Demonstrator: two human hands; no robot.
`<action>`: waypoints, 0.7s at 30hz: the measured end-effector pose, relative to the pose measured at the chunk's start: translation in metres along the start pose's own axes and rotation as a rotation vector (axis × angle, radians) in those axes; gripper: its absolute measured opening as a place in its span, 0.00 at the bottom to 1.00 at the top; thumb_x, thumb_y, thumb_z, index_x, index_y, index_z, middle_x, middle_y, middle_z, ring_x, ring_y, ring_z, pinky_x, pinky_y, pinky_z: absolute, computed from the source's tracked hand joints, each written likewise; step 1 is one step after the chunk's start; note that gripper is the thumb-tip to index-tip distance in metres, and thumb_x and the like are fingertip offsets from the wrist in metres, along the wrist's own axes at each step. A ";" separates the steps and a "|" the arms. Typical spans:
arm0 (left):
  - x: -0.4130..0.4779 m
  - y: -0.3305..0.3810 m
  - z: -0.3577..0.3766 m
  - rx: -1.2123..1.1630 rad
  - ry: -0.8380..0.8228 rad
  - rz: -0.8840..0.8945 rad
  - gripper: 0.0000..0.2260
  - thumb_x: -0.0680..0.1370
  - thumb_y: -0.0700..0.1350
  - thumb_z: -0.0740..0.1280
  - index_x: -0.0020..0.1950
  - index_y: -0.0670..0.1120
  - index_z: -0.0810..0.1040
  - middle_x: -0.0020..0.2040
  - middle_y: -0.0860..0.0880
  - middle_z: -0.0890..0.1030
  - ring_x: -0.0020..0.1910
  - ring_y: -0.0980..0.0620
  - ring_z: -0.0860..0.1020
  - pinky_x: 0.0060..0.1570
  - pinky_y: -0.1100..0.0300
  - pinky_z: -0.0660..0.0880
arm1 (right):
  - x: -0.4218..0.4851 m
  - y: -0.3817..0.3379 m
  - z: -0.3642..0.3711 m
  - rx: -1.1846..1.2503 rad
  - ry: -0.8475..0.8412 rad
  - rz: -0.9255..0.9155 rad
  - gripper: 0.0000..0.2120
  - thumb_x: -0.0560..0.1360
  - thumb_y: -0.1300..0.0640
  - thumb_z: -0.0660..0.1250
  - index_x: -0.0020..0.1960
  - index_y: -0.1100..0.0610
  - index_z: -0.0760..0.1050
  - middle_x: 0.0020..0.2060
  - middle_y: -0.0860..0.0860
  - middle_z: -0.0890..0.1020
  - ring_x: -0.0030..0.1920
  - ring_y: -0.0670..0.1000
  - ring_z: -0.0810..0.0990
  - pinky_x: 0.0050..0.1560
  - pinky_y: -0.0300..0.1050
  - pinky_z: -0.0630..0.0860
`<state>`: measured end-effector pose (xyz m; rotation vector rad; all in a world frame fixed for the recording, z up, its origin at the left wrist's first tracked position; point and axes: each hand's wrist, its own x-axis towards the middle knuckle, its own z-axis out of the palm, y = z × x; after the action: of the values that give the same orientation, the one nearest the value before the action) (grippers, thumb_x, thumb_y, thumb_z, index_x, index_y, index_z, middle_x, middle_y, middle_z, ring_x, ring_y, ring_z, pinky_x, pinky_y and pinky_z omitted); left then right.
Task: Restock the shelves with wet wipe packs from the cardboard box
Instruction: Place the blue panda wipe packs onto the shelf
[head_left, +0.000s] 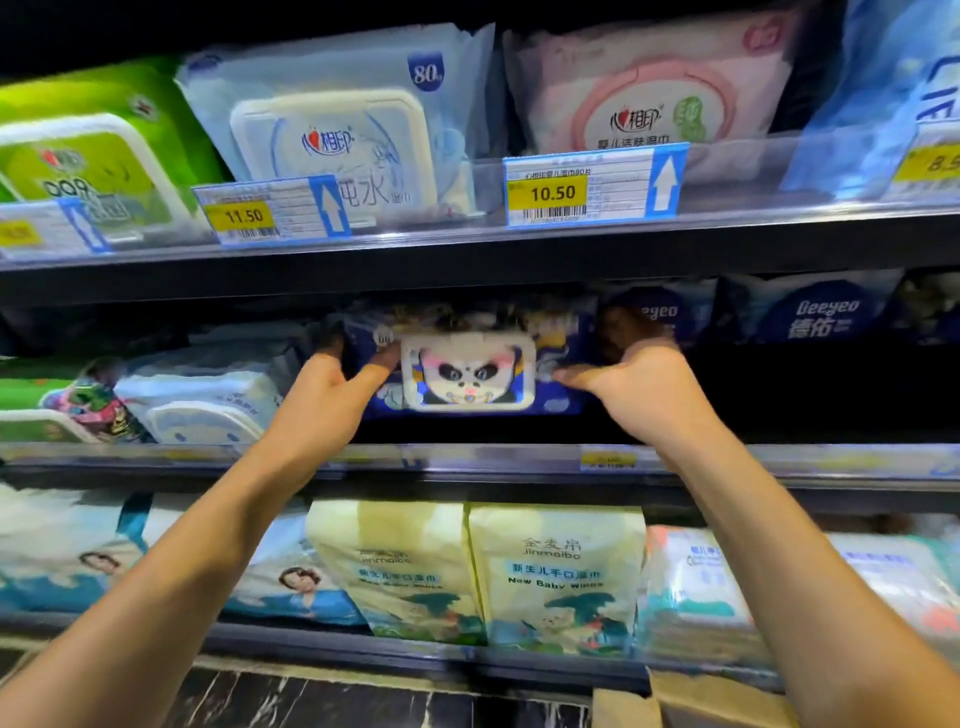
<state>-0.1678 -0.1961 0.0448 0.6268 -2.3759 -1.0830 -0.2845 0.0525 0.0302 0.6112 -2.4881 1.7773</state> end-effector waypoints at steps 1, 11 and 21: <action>0.003 -0.008 -0.001 -0.007 -0.006 0.028 0.20 0.74 0.59 0.69 0.54 0.44 0.76 0.34 0.41 0.76 0.33 0.51 0.73 0.36 0.51 0.73 | 0.002 0.003 0.004 -0.099 -0.011 0.016 0.23 0.69 0.54 0.81 0.60 0.54 0.77 0.57 0.53 0.84 0.57 0.55 0.83 0.57 0.45 0.77; 0.041 -0.023 0.003 0.416 -0.087 0.208 0.36 0.74 0.39 0.72 0.76 0.61 0.61 0.70 0.51 0.72 0.62 0.46 0.76 0.62 0.55 0.74 | 0.016 -0.016 0.037 -0.436 -0.061 -0.076 0.39 0.73 0.58 0.76 0.76 0.42 0.60 0.75 0.55 0.67 0.70 0.62 0.73 0.66 0.53 0.74; 0.026 -0.008 0.003 0.900 0.056 0.191 0.27 0.74 0.49 0.69 0.72 0.59 0.67 0.65 0.37 0.74 0.57 0.32 0.76 0.53 0.43 0.78 | 0.000 -0.028 0.028 -0.670 -0.044 -0.147 0.35 0.73 0.58 0.73 0.74 0.43 0.62 0.75 0.55 0.63 0.73 0.64 0.66 0.64 0.58 0.73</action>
<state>-0.1889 -0.2137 0.0421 0.6650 -2.7301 0.1410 -0.2700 0.0195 0.0460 0.7413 -2.7341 0.7964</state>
